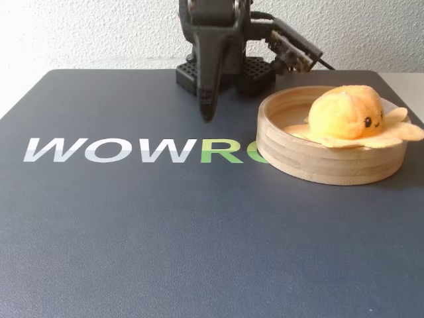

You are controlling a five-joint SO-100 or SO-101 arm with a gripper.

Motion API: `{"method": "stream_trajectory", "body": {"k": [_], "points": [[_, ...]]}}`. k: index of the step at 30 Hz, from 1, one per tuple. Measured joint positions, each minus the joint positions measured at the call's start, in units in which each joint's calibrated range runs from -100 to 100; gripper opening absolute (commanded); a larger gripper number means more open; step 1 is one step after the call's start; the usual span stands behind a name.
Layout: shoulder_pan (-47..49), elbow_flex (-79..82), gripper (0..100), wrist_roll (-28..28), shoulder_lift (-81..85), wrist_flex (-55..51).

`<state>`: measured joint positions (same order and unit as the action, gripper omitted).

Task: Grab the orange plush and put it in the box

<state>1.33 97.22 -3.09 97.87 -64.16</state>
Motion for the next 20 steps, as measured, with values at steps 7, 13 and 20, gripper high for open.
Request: {"method": "stream_trajectory", "body": {"k": [7, 13, 20], "points": [[-0.2, 1.5, 1, 1.0, 0.3, 0.3], [-0.1, 1.6, 1, 2.8, 0.5, 0.3], [-0.1, 1.8, 1, 2.8, 0.5, 0.3]]}}
